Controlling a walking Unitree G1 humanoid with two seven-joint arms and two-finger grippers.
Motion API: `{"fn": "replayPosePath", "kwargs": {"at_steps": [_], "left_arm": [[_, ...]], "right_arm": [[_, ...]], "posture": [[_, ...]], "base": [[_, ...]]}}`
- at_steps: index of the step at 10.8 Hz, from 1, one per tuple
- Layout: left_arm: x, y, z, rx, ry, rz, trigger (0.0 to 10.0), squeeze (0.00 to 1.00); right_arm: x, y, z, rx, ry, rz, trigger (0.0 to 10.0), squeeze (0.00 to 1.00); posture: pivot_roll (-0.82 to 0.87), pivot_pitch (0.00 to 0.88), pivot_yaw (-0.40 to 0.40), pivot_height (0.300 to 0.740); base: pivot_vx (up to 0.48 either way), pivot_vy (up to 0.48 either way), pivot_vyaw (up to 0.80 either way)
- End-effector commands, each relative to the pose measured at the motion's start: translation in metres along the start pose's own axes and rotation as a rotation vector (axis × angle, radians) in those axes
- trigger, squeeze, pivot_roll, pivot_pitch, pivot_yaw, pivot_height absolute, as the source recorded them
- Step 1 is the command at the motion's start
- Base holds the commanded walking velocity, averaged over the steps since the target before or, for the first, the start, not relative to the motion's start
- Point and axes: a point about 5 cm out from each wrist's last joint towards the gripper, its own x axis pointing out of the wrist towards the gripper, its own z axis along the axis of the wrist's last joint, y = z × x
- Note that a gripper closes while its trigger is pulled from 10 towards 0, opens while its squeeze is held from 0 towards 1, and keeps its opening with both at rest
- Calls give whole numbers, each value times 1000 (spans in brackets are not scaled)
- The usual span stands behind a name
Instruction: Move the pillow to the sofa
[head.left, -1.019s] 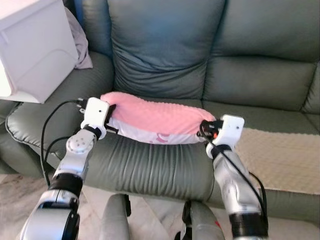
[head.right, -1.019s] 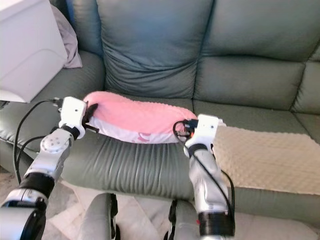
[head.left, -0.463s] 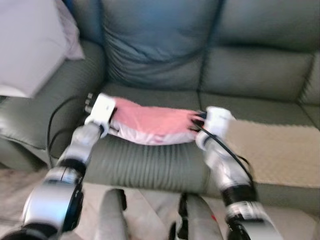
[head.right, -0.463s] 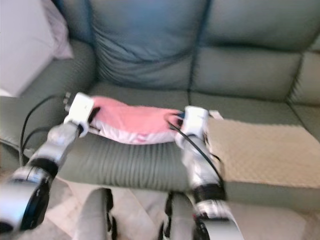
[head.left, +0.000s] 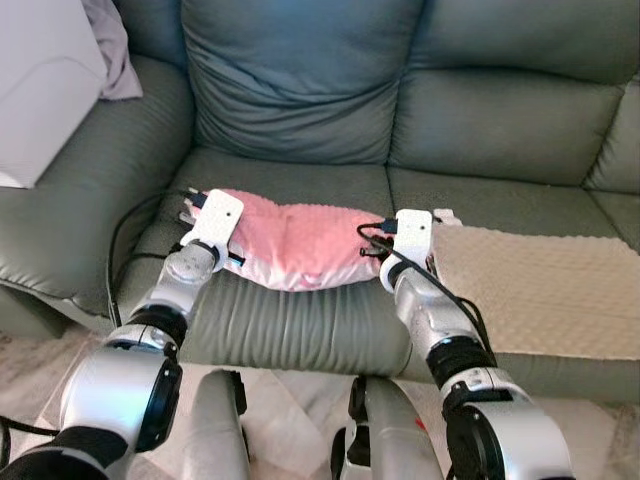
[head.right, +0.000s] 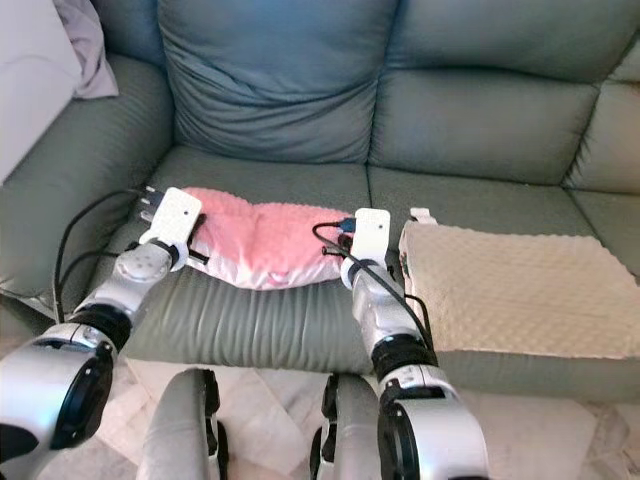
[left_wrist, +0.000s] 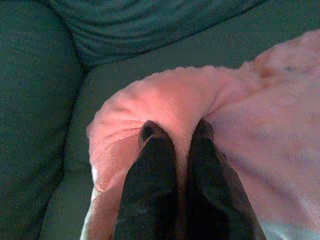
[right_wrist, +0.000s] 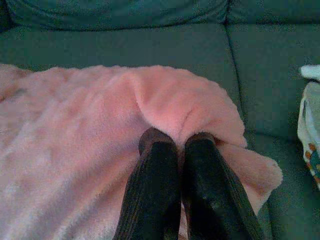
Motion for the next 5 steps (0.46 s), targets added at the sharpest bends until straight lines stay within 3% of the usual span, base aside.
{"fn": "replayPosePath", "kwargs": {"at_steps": [1, 2, 3, 5], "left_arm": [[-1, 3, -4, 3, 23, 22, 10000, 0], [-3, 5, -12, -12, 47, 35, 10000, 384], [-4, 6, -14, -17, 54, 37, 10000, 1000], [-4, 6, -16, 2, 67, 52, 10000, 1000]], "right_arm": [[1, 2, 2, -21, -7, 19, 10000, 0], [2, 4, -1, -6, -2, 33, 10000, 0], [3, 4, -2, -8, 2, 36, 10000, 1000], [4, 2, -3, -2, 2, 24, 10000, 1000]], "posture": [[-86, 169, -82, 627], [-90, 167, -86, 627], [-95, 165, -89, 627], [-98, 156, -92, 627]], "base": [[0, 0, 0], [0, 0, 0], [0, 0, 0], [0, 0, 0]]}}
